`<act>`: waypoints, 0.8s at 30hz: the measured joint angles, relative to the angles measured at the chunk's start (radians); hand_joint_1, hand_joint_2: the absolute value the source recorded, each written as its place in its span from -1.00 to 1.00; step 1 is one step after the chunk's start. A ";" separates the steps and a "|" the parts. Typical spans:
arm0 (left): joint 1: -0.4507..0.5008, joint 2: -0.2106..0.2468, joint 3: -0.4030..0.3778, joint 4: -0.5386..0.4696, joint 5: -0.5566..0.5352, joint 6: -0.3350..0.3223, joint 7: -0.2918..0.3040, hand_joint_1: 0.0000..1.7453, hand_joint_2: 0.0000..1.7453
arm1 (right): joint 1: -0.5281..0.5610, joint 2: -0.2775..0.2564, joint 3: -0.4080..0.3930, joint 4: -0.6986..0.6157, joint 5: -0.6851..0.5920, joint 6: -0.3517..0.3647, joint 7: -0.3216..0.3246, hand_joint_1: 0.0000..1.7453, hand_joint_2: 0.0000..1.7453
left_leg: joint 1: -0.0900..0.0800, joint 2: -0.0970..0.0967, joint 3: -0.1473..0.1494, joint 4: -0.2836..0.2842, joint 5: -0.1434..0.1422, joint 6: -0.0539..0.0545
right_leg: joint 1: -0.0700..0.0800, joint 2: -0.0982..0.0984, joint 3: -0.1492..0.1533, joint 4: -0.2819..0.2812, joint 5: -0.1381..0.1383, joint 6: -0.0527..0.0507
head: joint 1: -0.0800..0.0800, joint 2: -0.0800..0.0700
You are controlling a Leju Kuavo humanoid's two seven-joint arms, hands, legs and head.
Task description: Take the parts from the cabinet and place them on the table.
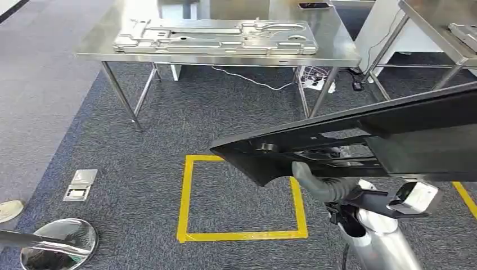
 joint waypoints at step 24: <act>0.006 0.002 0.000 0.000 -0.001 0.002 0.000 -1.00 1.00 | 0.005 0.004 -0.002 0.005 0.000 0.000 -0.010 1.00 1.00 | -0.008 0.000 -0.040 0.002 0.033 -0.019 | 0.003 -0.005 0.189 -0.271 0.094 -0.016 | -0.001 0.000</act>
